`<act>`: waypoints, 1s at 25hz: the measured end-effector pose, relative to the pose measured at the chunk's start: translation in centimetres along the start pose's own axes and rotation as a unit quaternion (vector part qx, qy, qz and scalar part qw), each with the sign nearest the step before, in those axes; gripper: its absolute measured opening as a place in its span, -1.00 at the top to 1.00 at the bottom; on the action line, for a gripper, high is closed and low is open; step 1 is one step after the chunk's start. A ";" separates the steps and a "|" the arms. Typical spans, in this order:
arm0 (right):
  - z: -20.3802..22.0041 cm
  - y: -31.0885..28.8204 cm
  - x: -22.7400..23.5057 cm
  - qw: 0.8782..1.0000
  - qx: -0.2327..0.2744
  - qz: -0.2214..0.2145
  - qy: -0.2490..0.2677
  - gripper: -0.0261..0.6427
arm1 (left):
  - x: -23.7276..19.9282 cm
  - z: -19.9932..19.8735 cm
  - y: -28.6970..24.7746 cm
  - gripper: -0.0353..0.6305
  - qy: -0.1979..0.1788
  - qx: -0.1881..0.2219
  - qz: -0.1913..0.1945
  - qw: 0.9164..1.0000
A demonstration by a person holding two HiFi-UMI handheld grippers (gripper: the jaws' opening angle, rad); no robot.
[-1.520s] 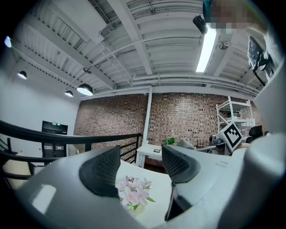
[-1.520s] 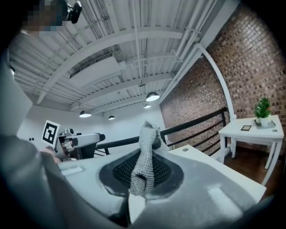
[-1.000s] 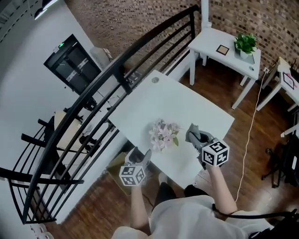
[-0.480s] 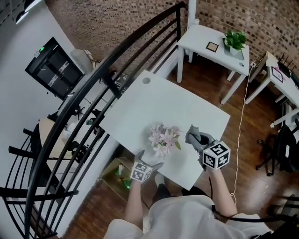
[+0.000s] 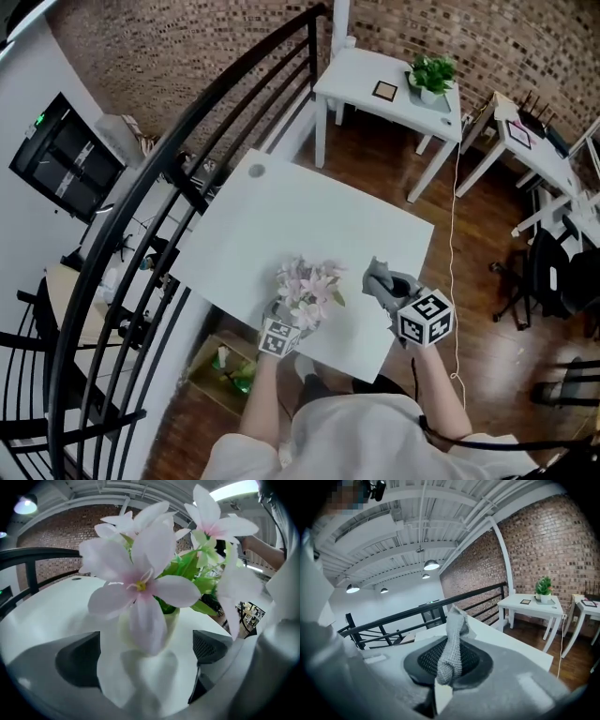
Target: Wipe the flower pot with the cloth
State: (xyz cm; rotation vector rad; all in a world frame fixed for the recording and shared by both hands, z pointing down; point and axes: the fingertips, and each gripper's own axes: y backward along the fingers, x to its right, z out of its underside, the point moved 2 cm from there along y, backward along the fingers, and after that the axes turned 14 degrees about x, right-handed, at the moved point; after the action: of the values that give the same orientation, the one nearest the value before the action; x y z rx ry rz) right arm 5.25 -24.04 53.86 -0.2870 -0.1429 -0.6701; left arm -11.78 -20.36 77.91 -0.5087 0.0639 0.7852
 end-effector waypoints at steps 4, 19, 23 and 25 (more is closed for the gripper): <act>0.0 0.7 0.6 1.000 0.001 0.014 0.000 0.89 | -0.4 -0.7 -1.8 -1.00 -0.007 0.008 0.007 1.000; -0.9 1.3 2.3 1.000 0.007 0.018 -0.004 0.89 | 0.1 -4.1 -3.6 -0.69 0.130 0.049 0.013 0.990; -0.7 0.7 1.8 1.000 0.006 0.000 -0.003 0.89 | 0.4 -4.5 -3.3 -0.67 0.254 0.075 0.023 0.964; -0.7 0.4 1.8 1.000 0.006 -0.006 -0.004 0.89 | 0.9 -4.8 -3.0 -0.65 0.323 0.094 0.033 0.941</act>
State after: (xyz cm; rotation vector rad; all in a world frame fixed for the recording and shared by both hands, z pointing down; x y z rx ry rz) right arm 6.88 -25.00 53.55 -0.2780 -0.1562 -0.6793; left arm -8.44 -23.73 74.73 -0.5662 0.7628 0.6412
